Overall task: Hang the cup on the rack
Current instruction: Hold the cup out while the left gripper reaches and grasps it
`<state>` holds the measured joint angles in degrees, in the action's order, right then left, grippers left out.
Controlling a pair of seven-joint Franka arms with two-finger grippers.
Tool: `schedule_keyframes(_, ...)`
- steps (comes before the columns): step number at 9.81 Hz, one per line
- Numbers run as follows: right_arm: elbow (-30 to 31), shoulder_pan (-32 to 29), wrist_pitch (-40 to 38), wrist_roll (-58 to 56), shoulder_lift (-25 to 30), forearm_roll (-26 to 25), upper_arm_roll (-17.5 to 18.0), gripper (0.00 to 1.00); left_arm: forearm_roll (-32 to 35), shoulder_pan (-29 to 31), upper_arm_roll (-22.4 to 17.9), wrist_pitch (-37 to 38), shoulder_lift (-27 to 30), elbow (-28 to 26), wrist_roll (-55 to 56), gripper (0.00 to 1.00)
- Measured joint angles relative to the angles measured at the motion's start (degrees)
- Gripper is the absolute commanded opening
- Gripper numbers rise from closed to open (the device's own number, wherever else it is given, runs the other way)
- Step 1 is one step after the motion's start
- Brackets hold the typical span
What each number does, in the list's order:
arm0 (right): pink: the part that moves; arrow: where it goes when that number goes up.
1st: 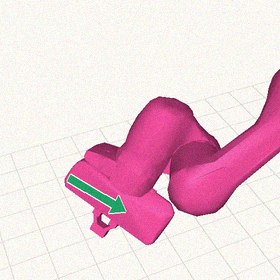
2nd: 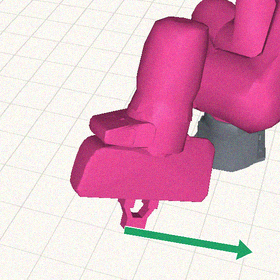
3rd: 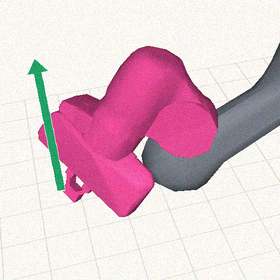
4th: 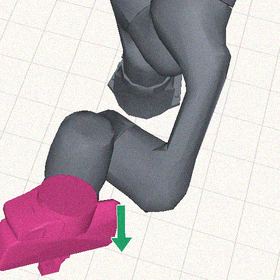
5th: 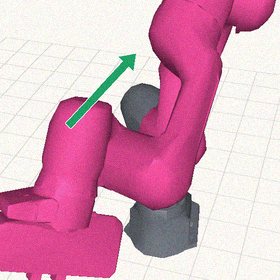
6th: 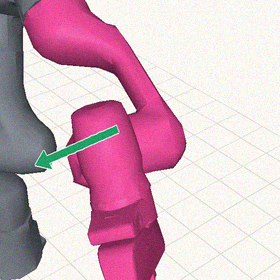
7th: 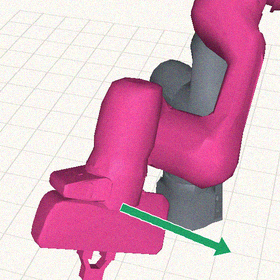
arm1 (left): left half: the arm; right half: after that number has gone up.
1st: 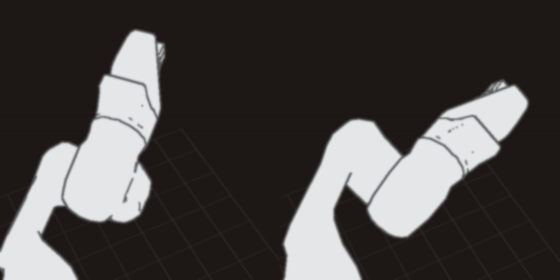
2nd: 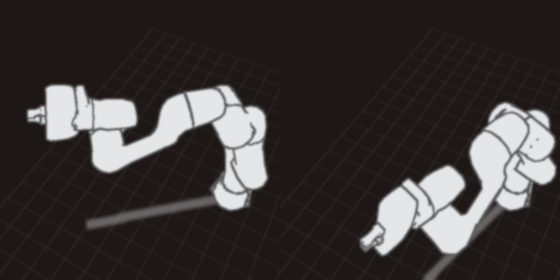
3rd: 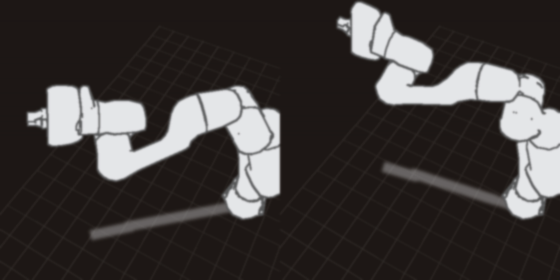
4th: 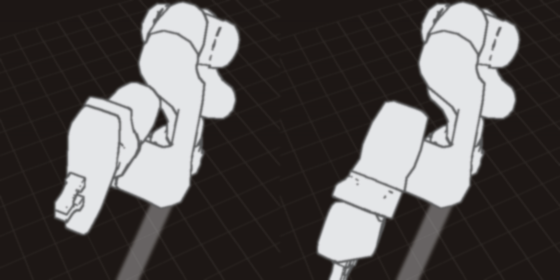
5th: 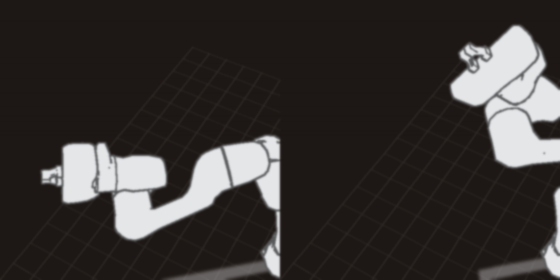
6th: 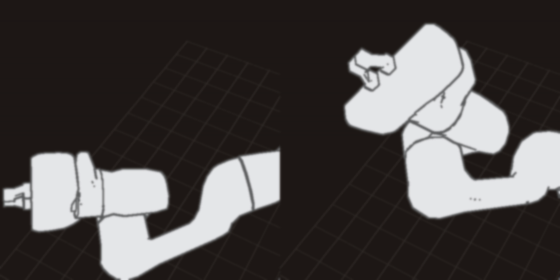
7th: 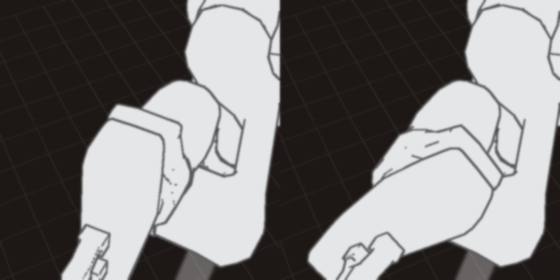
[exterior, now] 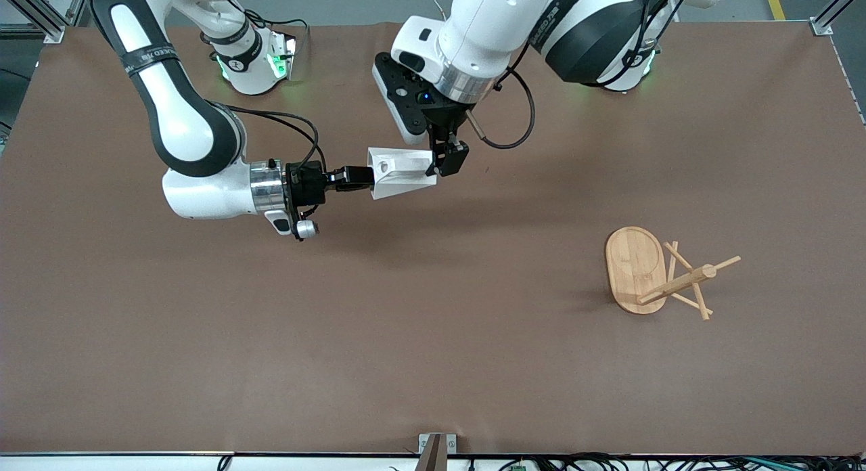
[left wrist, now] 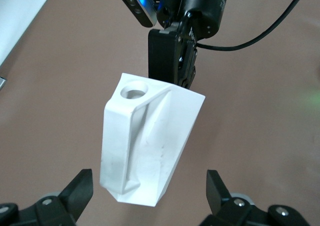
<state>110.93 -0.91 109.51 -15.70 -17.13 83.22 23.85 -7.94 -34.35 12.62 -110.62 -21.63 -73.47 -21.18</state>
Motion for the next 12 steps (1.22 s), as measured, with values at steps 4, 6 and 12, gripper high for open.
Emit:
schedule_keyframes(4, 0.2, 0.0, 0.1, -0.1, 0.0, 0.0, 0.0, 0.00, 0.0, -0.2, 0.1, -0.1, -2.6, 0.1, -2.8, 1.00)
schedule_keyframes(6, 0.5, 0.0, 0.2, -0.4, 0.0, 0.0, 0.0, 0.00, 0.0, -0.2, 0.0, 0.0, -3.0, 0.1, -4.2, 0.98)
schedule_keyframes(12, 2.2, 0.0, 1.2, -2.6, 1.7, -0.1, 0.0, 0.00, 0.0, -0.1, -0.1, -0.3, -4.5, 0.2, -7.7, 0.27)
